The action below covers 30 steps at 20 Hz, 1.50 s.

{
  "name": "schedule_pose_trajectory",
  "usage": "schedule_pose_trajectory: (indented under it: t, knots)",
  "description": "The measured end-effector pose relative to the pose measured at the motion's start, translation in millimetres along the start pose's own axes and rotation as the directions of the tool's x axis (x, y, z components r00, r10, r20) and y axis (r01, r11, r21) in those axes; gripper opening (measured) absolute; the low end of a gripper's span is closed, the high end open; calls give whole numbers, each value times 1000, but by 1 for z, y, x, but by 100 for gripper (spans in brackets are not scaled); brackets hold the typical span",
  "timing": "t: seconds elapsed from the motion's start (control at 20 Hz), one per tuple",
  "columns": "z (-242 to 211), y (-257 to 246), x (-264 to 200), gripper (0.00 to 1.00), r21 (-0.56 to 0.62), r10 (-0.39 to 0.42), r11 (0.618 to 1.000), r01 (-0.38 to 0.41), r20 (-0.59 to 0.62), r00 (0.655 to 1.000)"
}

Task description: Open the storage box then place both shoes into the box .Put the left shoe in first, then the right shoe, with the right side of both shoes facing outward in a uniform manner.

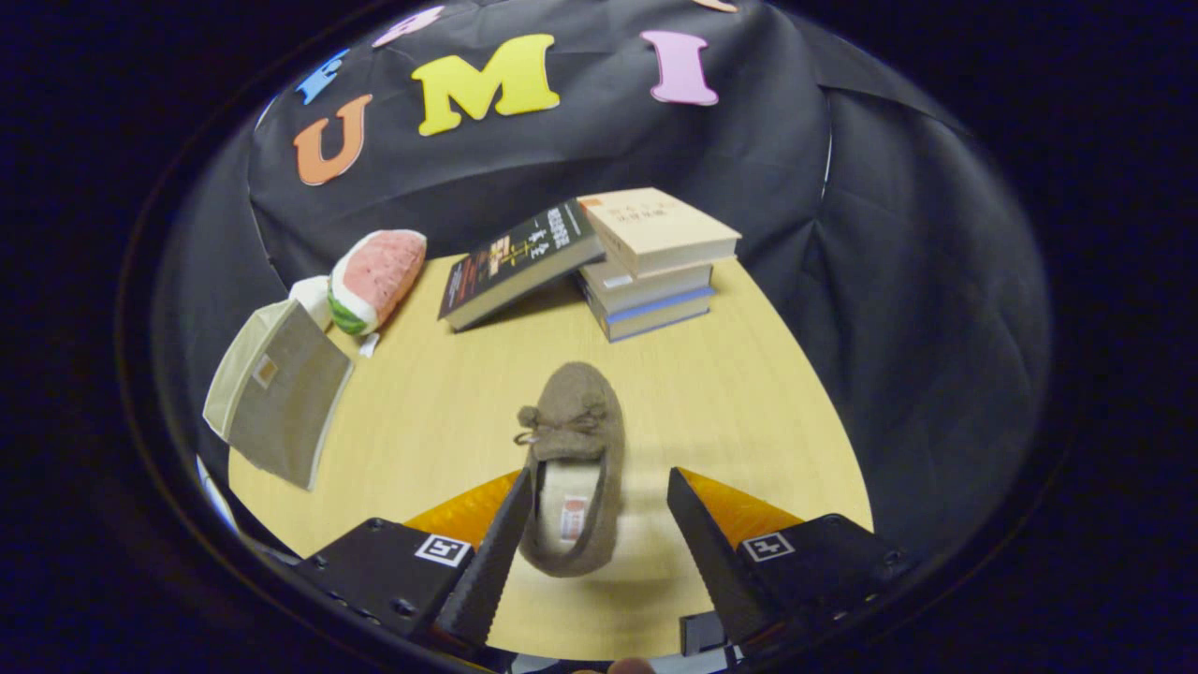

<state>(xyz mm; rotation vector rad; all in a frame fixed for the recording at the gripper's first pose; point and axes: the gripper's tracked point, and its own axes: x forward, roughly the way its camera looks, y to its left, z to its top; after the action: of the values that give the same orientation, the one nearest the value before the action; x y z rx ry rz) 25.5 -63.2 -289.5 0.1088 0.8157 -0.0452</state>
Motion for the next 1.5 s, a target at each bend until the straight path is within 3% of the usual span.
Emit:
schedule_pose_trajectory:
  t: [0.2,0.45,0.5,0.6,0.7,0.8,1.1,1.5]
  knots:
    - [-14,-7,37,89,16,3,1000,-3,-44,999]
    - [-17,-14,67,57,75,-16,997,22,-80,997]
    - [-21,-14,74,55,75,-15,997,22,-92,996]
    - [-21,-10,76,27,84,-5,996,14,-101,995]
    - [-20,-10,78,29,83,-28,996,36,-103,994]
    - [-20,-8,75,3,93,-38,994,49,-117,992]
    - [-16,15,52,0,204,-1,978,32,-151,989]
    - [13,77,-1,0,233,17,972,8,-103,995]
